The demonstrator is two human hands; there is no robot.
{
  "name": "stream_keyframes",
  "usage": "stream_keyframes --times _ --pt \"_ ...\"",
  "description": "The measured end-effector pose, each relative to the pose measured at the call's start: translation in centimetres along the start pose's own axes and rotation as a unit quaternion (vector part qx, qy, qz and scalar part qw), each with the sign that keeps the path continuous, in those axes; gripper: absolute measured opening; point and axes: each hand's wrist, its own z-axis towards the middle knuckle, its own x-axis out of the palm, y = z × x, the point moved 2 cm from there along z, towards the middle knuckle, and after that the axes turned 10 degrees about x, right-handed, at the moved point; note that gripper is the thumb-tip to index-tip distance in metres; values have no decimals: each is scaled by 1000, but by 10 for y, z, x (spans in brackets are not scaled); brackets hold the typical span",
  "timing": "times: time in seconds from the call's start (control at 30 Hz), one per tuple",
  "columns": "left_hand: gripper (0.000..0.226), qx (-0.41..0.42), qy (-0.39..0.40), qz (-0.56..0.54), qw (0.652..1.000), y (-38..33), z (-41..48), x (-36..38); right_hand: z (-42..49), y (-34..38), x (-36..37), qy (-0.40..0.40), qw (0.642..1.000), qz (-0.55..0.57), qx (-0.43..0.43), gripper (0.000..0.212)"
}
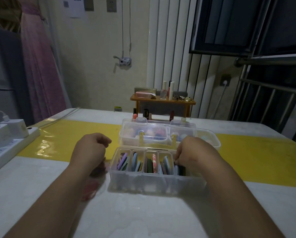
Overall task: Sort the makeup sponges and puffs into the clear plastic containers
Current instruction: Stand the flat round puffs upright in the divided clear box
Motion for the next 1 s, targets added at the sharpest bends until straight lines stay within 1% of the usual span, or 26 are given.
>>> stream_keyframes --times 0.07,0.13,0.2,0.27,0.3,0.33,0.43,0.53,0.67,0.83,0.9,1.0 --pt "50 -17 18 46 999 7 2 -1 -1 -3 -1 -13 1000 11 -12 21" --pt "48 -15 36 99 994 14 5 -1 -5 -5 -4 -17 999 37 -19 10" --pt "37 -3 63 170 983 19 7 -1 -9 -4 -7 -20 997 68 -30 11" --pt "22 4 88 243 966 19 7 -1 -12 -4 -11 -23 995 87 -41 11" --pt "20 8 97 274 957 19 6 -1 -14 -3 -12 -24 994 93 -46 11" --pt "22 12 108 298 948 20 6 0 -15 -3 -12 -25 994 99 -50 11" --pt "26 17 134 315 939 22 5 1 -16 -2 -11 -32 990 124 -65 13" --pt "31 21 120 318 940 20 5 1 -16 0 -9 -48 982 162 -84 14" --pt "39 16 113 345 932 17 4 4 -18 3 -8 -74 968 212 -111 14" --pt "41 18 109 378 919 19 6 8 -20 9 -1 -65 966 212 -133 13" --pt "38 22 106 379 919 20 8 7 -19 10 0 -64 966 213 -136 13" --pt "22 23 92 386 918 19 9 5 -18 10 1 -66 964 216 -139 14"
